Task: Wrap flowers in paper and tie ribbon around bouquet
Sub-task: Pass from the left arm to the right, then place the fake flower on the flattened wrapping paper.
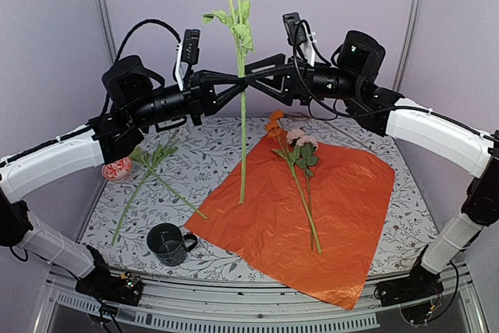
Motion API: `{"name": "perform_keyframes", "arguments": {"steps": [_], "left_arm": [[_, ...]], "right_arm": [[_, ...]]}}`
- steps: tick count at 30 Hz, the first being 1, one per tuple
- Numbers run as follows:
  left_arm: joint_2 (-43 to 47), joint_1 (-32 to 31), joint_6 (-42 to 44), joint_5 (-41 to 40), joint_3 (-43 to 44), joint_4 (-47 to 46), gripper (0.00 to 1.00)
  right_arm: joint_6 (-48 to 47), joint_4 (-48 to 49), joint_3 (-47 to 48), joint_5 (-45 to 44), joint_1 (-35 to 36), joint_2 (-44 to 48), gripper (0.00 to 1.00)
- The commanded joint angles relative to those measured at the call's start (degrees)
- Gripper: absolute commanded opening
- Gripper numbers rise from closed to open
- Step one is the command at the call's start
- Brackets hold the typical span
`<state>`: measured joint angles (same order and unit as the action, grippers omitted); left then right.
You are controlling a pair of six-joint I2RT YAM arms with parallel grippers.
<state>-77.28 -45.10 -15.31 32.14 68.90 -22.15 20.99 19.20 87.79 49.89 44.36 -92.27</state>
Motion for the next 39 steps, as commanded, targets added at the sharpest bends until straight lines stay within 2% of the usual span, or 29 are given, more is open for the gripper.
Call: {"name": "perform_keyframes", "arguments": {"steps": [1,2,5,8,9,13,14,16,19,21,23,26,30,34,39], "left_arm": [[-1.7,-1.2,-1.4,1.9,0.4,-2.6,0.00],[-2.0,-1.2,-1.7,2.1,0.4,-2.4,0.00],[-2.8,-1.6,-2.0,2.5,0.0,-2.2,0.00],[-2.8,-2.3,-1.3,2.5,-0.4,-2.0,0.00],[-2.7,-2.4,-1.0,2.4,-0.6,-1.7,0.00],[-1.8,-2.5,0.3,1.5,-0.9,0.5,0.00],[-1.6,-2.5,0.5,0.7,-0.9,1.5,0.06],[-1.3,-2.4,1.2,-1.4,-1.2,3.7,0.42],[-0.4,-2.3,2.6,-3.8,-2.1,6.1,0.68],[0.7,-2.1,3.6,-6.7,-2.8,8.3,0.79],[2.2,-1.4,4.5,-9.9,-3.5,10.2,0.82],[4.1,0.3,5.1,-16.7,-3.9,14.1,0.84],[3.3,4.2,3.7,-24.1,-1.1,22.7,0.84],[-0.7,8.6,0.1,-27.4,3.5,32.4,0.84],[-7.1,10.6,-2.4,-27.2,7.1,38.8,0.82]], "right_arm": [[1.5,2.4,1.9,1.5,0.7,-1.4,0.63],[1.7,2.4,1.9,1.4,0.7,-1.5,0.60],[2.4,2.1,1.9,0.5,0.8,-1.7,0.29],[2.5,1.2,1.8,-0.2,0.7,-1.5,0.05],[2.4,0.6,1.9,-0.7,0.7,-1.4,0.00],[2.0,-2.8,1.8,-3.8,-0.1,-0.4,0.00],[2.3,-3.7,1.6,-4.8,-0.5,0.0,0.00],[2.6,-5.8,0.9,-6.6,-1.6,1.3,0.00],[2.8,-8.4,-1.4,-9.3,-3.1,3.7,0.00],[2.7,-11.7,-2.3,-12.5,-4.1,5.4,0.00],[2.6,-17.0,-2.7,-17.1,-5.4,7.1,0.00],[3.0,-30.5,-2.2,-27.6,-8.0,7.4,0.00],[3.0,-48.9,-0.2,-38.5,-10.8,2.0,0.00],[0.2,-61.0,2.5,-42.6,-11.5,-7.2,0.00],[-1.6,-65.6,7.2,-42.6,-11.7,-18.4,0.00]]}}
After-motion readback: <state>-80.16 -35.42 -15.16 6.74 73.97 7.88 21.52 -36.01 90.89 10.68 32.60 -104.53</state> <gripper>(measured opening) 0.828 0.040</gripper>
